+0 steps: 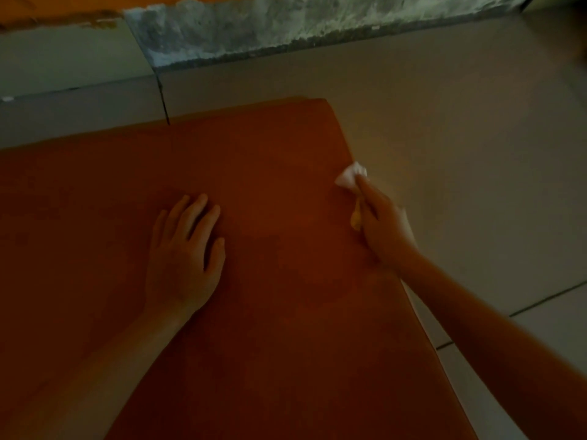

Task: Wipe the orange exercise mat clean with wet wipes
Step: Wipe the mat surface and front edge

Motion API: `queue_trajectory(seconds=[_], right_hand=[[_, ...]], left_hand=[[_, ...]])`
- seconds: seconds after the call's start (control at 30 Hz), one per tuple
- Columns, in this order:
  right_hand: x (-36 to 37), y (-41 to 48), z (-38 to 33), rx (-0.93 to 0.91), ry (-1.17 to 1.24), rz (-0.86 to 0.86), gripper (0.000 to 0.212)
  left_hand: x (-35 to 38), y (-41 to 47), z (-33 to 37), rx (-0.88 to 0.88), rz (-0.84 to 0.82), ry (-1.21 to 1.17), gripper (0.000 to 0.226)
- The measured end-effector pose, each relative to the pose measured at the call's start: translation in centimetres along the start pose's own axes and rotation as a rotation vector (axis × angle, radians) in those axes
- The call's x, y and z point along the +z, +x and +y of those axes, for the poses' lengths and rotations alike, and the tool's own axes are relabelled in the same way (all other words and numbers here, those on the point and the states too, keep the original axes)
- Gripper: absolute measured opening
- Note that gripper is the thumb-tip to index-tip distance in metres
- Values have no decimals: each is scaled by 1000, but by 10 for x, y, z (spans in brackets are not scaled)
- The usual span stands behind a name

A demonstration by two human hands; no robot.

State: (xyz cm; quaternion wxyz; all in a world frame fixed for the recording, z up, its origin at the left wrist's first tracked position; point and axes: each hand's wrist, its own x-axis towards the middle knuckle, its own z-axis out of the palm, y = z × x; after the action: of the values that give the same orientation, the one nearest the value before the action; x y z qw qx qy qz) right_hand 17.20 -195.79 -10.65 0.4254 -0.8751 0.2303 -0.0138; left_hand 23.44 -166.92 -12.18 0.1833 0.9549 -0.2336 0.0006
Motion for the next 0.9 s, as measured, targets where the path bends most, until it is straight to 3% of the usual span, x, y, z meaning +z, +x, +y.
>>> queue_trajectory(seconds=[0.27, 0.53, 0.8, 0.9], right_hand=[[7, 39, -7, -31, -98, 25, 48], [-12, -91, 29, 38, -19, 40, 48], [-1, -55, 20, 14, -84, 55, 47], [-8, -87, 25, 9, -88, 62, 47]], left_hand=[[-4, 1, 4, -25, -43, 67, 56], [-4, 0, 5, 2, -20, 91, 55], [-4, 1, 8, 11, -97, 230, 56], [-7, -11, 23, -79, -181, 241, 55]])
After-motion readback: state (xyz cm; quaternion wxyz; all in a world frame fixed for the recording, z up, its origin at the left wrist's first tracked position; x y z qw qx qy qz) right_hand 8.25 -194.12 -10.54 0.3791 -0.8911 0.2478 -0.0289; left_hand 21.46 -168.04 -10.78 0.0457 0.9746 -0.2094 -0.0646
